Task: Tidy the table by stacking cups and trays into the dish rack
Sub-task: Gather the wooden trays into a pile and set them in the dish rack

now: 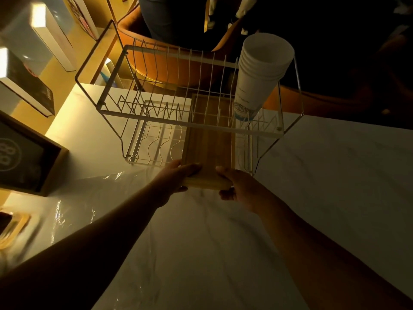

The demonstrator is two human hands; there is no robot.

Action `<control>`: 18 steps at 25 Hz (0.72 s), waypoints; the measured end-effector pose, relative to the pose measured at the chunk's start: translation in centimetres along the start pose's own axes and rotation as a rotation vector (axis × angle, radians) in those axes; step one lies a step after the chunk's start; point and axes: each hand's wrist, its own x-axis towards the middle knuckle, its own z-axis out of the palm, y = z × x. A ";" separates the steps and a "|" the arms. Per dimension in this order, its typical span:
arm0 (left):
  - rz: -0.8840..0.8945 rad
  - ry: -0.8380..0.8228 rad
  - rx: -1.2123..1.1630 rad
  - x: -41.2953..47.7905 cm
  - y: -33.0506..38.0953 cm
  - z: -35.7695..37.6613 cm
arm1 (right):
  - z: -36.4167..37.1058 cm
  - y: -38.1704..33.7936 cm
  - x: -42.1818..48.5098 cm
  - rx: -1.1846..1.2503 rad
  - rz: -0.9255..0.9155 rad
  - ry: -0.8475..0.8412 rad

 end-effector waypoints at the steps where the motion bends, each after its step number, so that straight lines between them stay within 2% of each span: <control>1: -0.003 0.012 0.003 0.1 -0.1 0.0 | 0.2 0.0 -0.2 -0.028 -0.023 0.023; 6: -0.011 0.058 -0.015 0.0 -0.3 0.3 | 1.3 0.1 -1.1 -0.052 -0.102 0.148; 12: -0.001 0.091 0.013 -0.4 -0.7 0.6 | 2.0 0.2 -1.3 -0.082 -0.112 0.191; 18: 0.139 0.146 0.144 -2.4 -1.5 1.1 | 2.9 1.1 -2.3 -0.272 -0.204 0.315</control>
